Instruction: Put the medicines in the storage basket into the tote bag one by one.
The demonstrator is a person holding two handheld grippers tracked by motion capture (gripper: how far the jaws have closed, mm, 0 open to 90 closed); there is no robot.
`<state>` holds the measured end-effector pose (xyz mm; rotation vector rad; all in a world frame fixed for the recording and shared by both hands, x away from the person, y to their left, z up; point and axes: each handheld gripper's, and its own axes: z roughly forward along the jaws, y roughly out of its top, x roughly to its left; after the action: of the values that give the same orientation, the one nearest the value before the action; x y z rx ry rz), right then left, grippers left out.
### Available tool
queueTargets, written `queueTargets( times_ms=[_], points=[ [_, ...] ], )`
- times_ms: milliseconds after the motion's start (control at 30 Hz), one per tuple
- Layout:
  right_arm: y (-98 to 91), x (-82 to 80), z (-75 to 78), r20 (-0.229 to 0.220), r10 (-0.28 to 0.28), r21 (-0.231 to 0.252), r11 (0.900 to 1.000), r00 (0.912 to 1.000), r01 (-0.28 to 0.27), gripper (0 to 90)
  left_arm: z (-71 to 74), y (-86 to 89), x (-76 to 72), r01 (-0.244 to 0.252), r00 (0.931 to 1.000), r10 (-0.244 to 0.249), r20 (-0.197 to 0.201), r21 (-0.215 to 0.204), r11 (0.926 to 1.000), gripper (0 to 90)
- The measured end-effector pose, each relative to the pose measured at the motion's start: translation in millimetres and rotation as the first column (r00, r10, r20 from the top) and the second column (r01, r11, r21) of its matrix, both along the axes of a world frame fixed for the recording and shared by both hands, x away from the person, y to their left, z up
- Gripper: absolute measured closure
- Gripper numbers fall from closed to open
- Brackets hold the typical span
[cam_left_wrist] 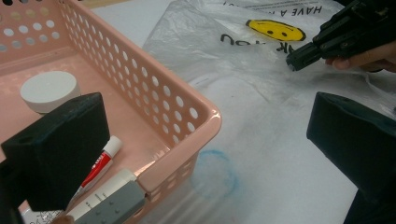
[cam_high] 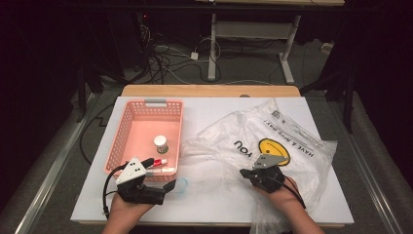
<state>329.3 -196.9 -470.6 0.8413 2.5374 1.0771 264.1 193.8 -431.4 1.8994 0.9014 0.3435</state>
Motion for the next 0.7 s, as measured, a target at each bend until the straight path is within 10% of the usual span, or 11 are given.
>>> queueTargets(
  times_ms=[700],
  points=[
    [-0.6,16.2,28.1,0.075,-0.085,0.132,0.9884,0.9935,0.075,90.0,-2.1,5.5,3.8,-0.024,0.9995,0.024,0.019,-0.012,0.9996,0.0]
  ],
)
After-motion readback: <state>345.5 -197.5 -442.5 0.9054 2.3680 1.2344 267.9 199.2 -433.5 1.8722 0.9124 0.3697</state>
